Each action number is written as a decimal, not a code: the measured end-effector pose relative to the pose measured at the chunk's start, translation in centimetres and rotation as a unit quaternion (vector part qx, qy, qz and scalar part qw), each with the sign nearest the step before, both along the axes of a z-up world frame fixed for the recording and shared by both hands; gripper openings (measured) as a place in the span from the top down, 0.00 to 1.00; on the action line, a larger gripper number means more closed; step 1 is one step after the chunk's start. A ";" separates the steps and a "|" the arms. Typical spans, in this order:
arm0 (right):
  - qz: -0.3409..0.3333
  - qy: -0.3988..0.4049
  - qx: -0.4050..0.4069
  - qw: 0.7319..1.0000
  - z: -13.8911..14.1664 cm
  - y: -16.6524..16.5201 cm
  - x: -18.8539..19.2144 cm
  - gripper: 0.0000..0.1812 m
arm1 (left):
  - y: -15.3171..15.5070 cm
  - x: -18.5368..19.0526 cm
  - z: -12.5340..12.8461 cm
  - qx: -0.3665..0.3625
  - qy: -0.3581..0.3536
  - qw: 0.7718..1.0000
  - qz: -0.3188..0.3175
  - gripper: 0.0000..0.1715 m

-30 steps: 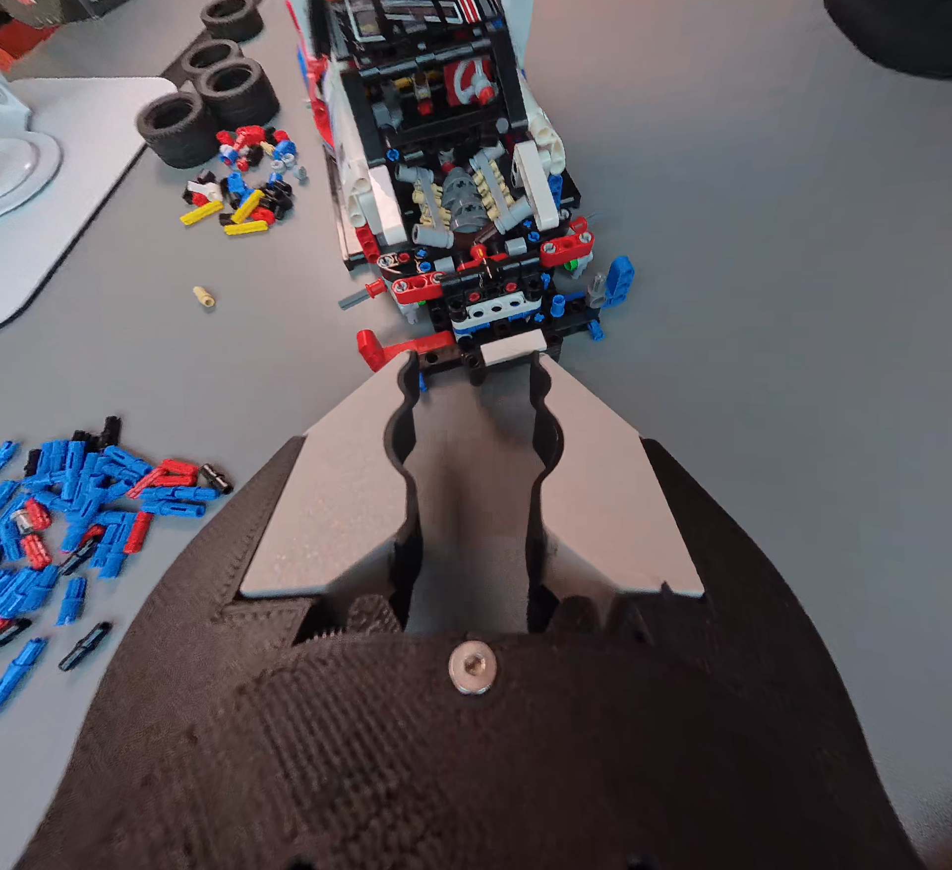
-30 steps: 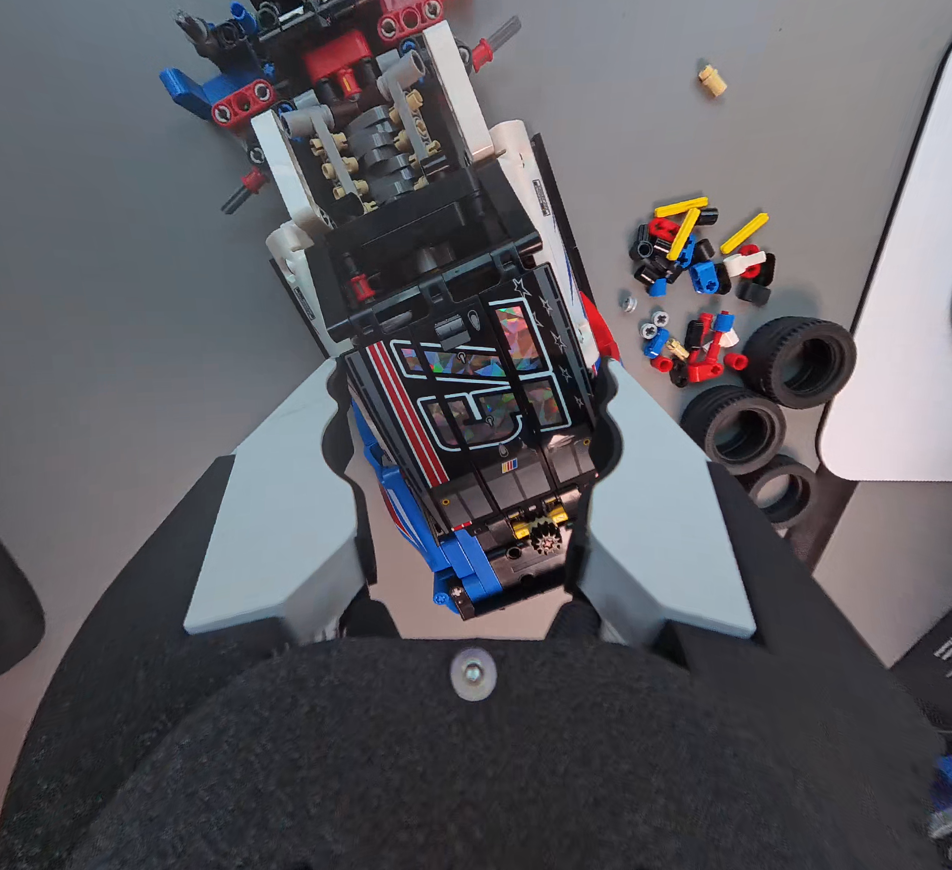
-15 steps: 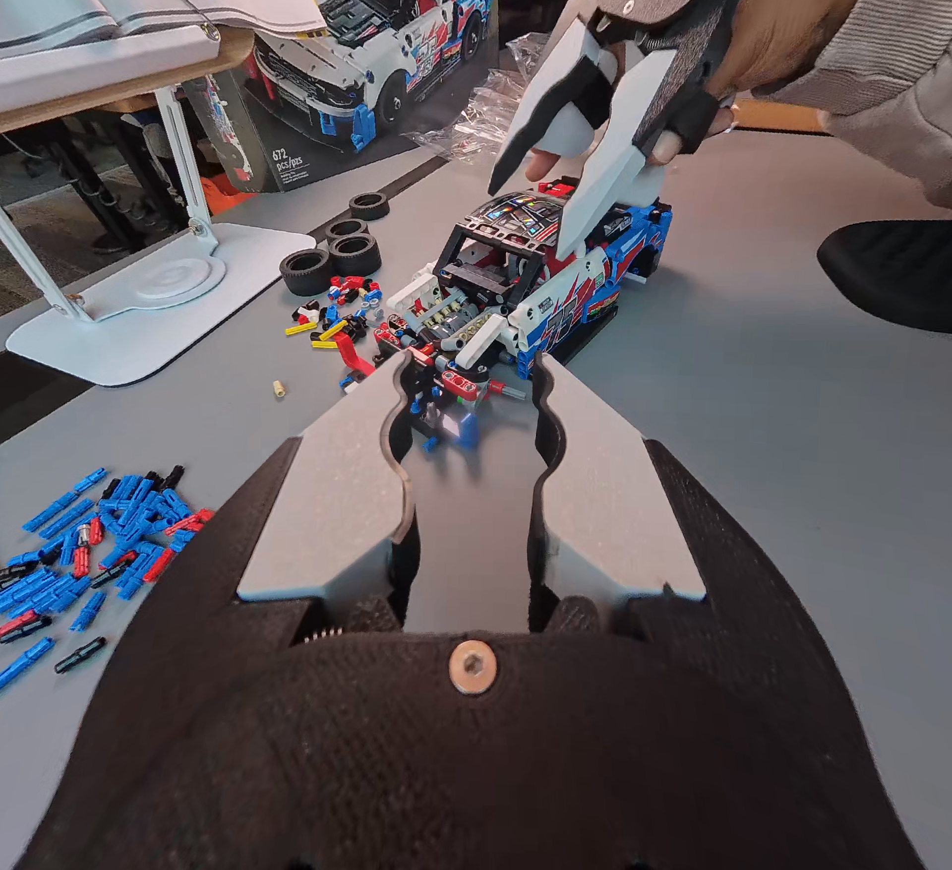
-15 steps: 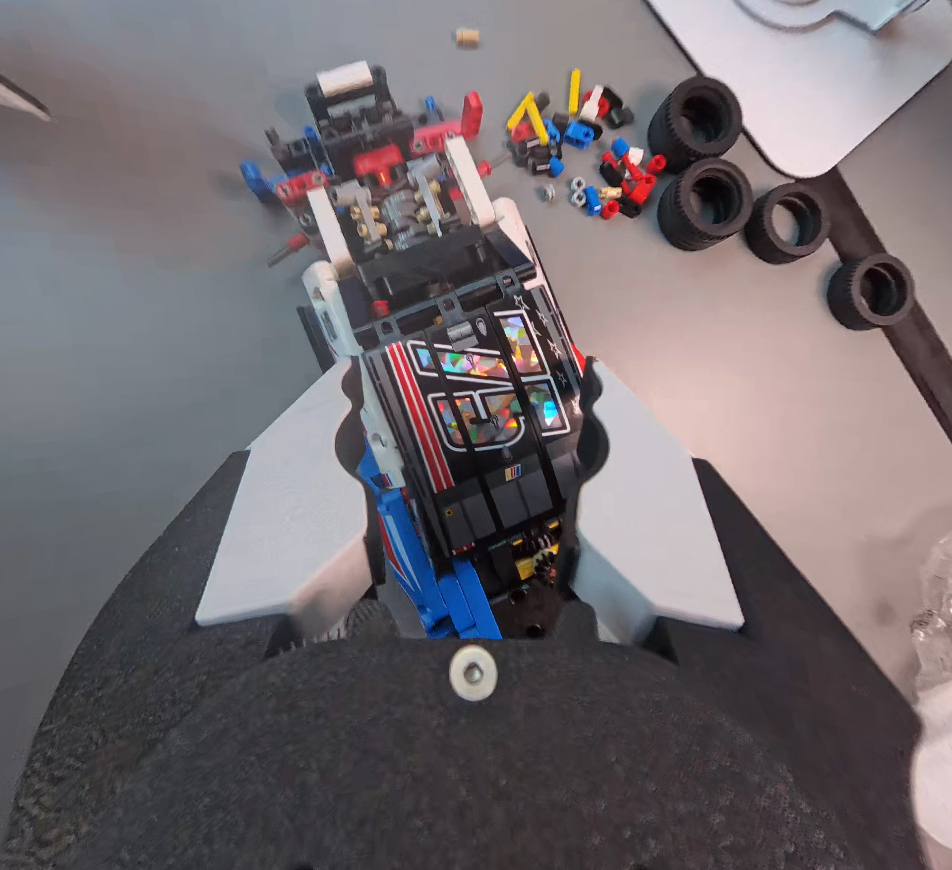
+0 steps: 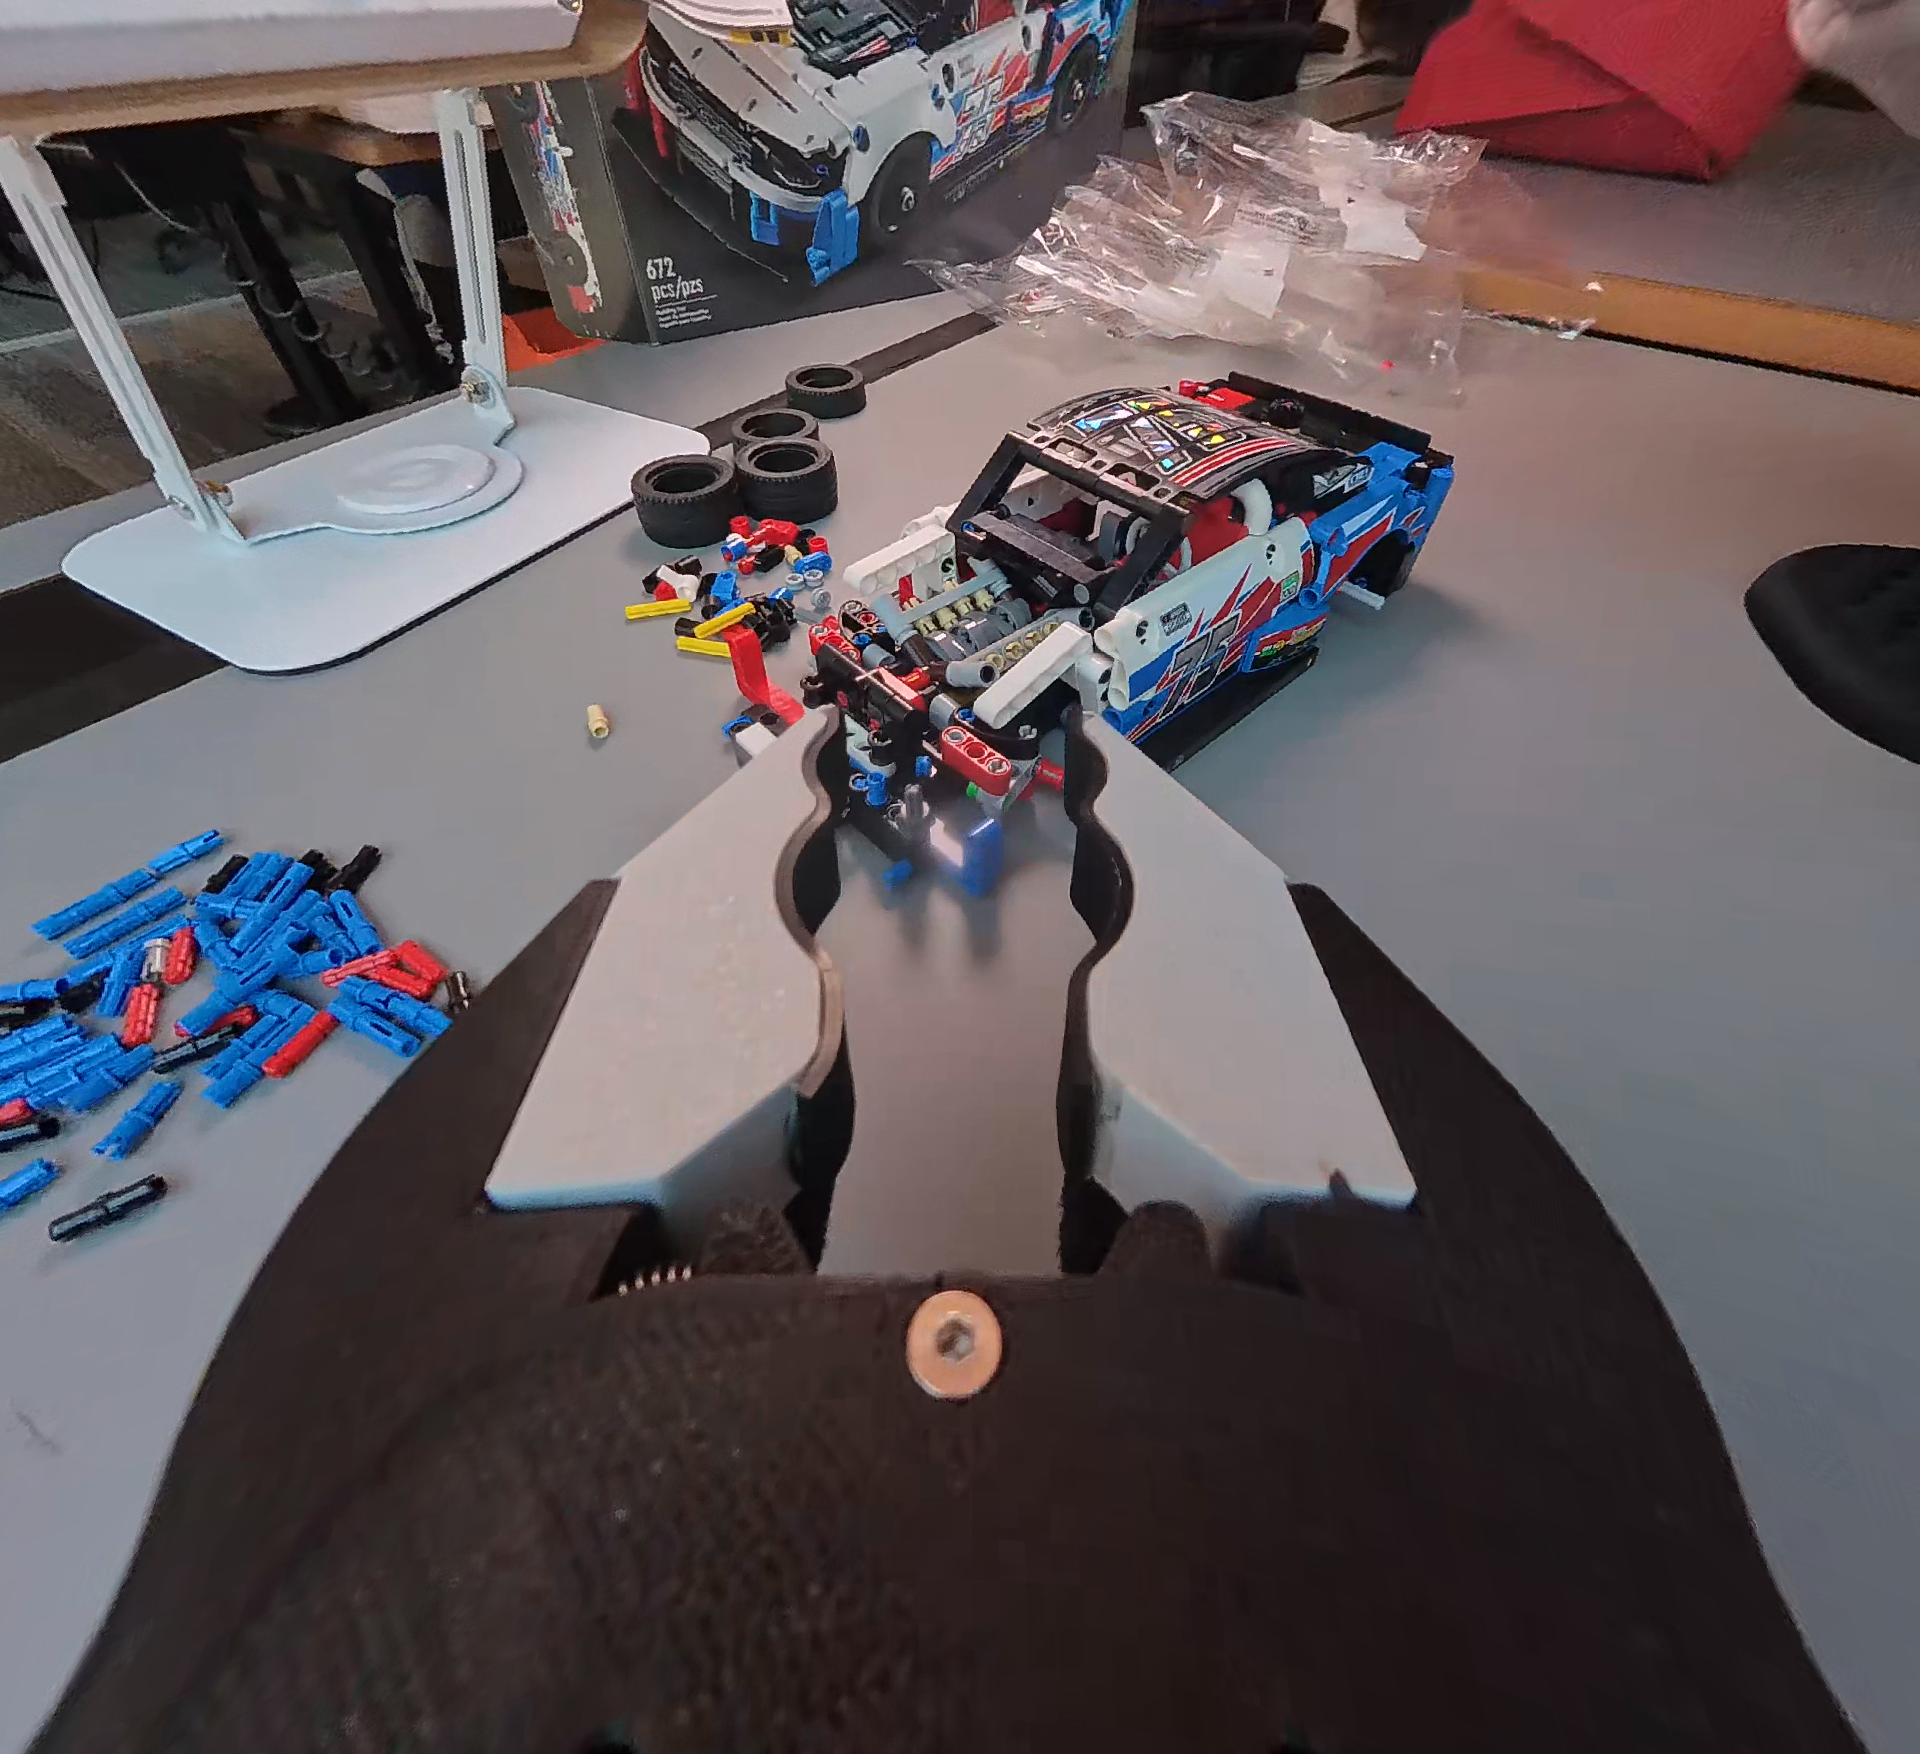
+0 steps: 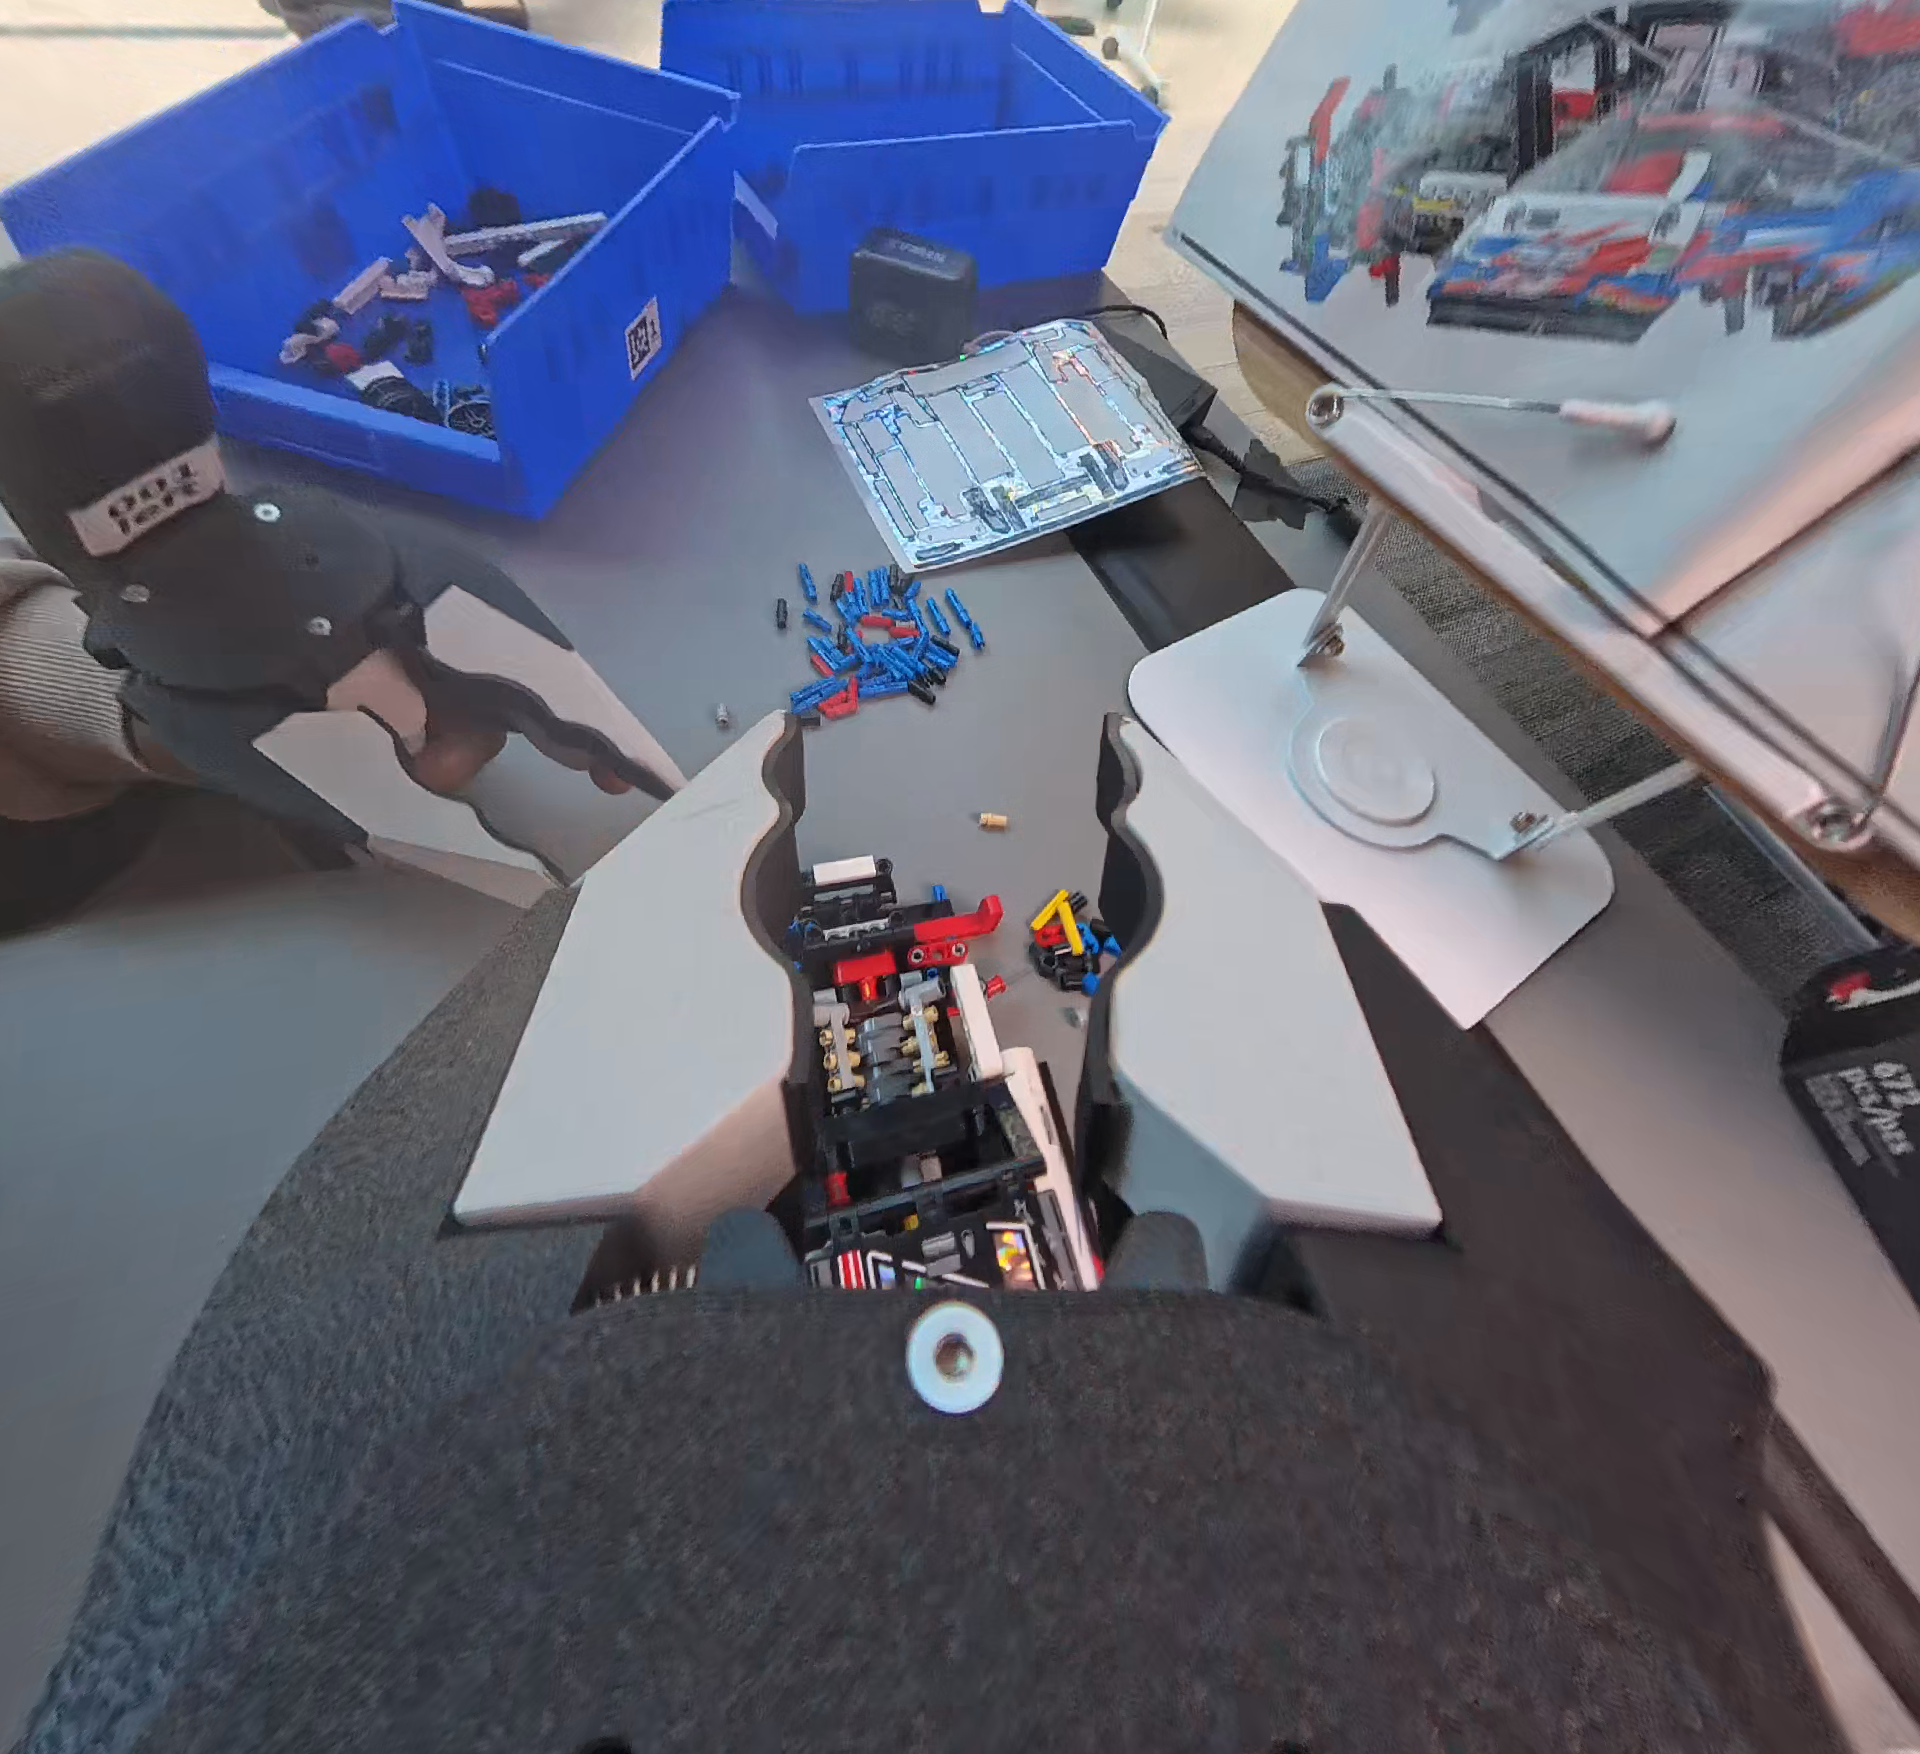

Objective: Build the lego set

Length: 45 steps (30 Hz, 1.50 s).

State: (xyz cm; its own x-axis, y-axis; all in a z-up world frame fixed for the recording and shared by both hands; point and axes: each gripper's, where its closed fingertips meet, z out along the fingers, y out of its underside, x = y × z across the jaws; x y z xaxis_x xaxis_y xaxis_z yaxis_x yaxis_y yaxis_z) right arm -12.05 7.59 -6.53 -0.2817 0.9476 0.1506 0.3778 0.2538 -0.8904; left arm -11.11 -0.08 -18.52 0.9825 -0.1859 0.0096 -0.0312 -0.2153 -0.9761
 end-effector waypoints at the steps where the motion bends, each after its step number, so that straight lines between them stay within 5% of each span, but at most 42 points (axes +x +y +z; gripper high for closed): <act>1: 0.005 -0.005 0.010 1.000 1.3 -0.3 -0.7 0.70 | 0.1 -0.1 -0.2 -0.003 -0.003 1.000 0.002 0.77; 6: 0.009 -0.020 0.065 0.998 7.3 -1.3 -3.5 0.69 | 0.4 -0.4 -0.2 0.001 -0.006 1.000 0.014 0.78; 12: -0.006 -0.039 0.144 0.989 10.3 -1.2 -5.2 0.69 | 0.3 -0.9 0.0 0.006 -0.020 0.999 0.024 0.78; 21: -0.018 -0.055 0.202 0.978 11.7 -2.0 -5.7 0.68 | 0.4 -1.2 0.0 0.006 -0.032 0.999 0.029 0.78; 35: -0.084 -0.031 0.164 0.982 13.7 -0.1 -4.9 0.66 | 0.2 -1.5 0.4 0.022 -0.030 0.998 0.041 0.78; 45: -0.096 -0.051 0.196 0.975 11.8 0.9 -6.0 0.64 | 0.1 -1.6 0.6 0.028 -0.043 0.998 0.036 0.78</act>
State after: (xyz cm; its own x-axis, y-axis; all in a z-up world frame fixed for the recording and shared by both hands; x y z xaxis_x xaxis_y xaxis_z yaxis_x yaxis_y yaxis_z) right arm -18.03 8.47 5.24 -0.1371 0.8597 0.4921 0.5336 0.4826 -0.6945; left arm -12.69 -0.02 -17.93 0.9892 -0.1179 0.0867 0.0673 -0.1599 -0.9848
